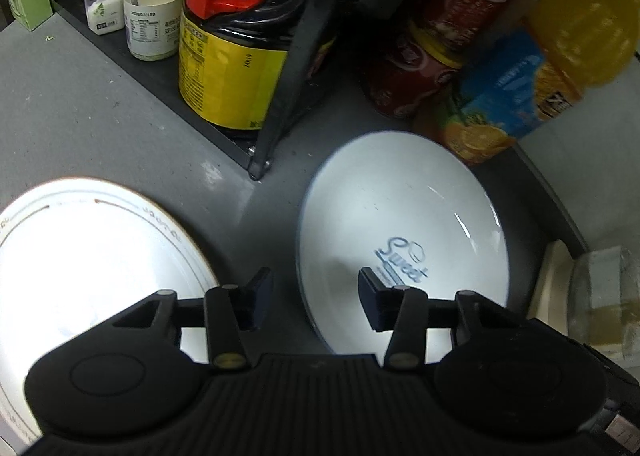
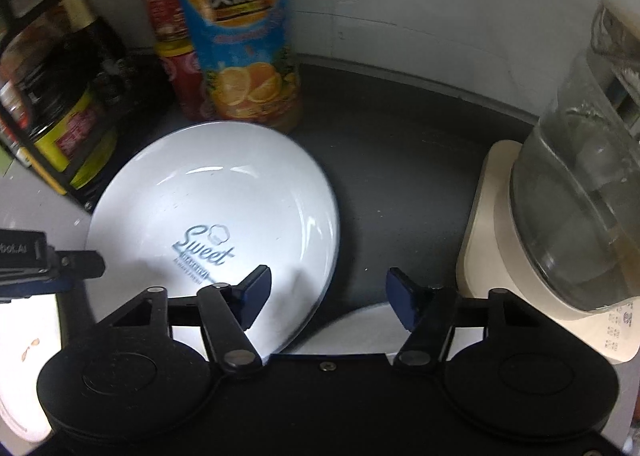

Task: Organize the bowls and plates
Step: 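Close the left tool on the 'Sweet' plate rim while the right tool grips it too, then lift the 'Sweet' plate with both tools and carry it over the flower-print plate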

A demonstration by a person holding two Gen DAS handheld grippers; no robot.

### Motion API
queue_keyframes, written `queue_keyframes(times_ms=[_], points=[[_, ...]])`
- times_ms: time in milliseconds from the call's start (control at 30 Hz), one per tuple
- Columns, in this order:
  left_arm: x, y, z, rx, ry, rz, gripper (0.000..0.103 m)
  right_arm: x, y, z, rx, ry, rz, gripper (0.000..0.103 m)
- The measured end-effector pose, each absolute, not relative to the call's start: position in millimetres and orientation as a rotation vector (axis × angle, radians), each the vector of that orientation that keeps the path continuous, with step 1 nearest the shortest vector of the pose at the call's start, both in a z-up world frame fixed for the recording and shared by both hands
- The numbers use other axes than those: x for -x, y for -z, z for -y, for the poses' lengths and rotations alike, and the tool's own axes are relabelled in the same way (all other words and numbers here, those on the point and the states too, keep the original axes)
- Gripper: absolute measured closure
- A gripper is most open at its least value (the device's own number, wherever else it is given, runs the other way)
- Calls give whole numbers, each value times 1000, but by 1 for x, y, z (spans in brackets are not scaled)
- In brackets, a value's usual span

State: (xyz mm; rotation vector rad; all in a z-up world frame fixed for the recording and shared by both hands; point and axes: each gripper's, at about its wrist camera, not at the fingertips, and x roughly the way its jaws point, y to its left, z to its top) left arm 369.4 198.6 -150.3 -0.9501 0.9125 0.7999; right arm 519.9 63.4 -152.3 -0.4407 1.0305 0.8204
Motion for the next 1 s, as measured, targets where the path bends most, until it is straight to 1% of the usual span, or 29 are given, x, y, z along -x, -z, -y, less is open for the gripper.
queue_keyframes(times_ms=[67,167,233,400,533,633,733,800,1000], points=[[-369,154,-204,953,-802,-913,60,-524,158,-65,430,-811,-1047,52],[-370,161,-211,964,-800,-910,65,-529,165,-67,413,-800,-1074,60],[-370,166,-216,983,-798,-904,73,-531,170,-69,416,-791,-1085,63],[-374,180,-227,1007,-803,-907,82,-533,178,-75,399,-805,-1103,66],[-376,186,-232,1032,-790,-897,86,-536,182,-79,362,-818,-1130,68],[-377,191,-233,1046,-781,-894,86,-539,185,-79,328,-826,-1146,68],[-378,195,-234,1058,-769,-890,88,-539,185,-81,318,-834,-1142,72],[-379,196,-235,1068,-762,-888,89,-539,185,-80,311,-824,-1145,73],[-374,193,-237,1059,-752,-890,90,-536,174,-72,276,-825,-1140,81]])
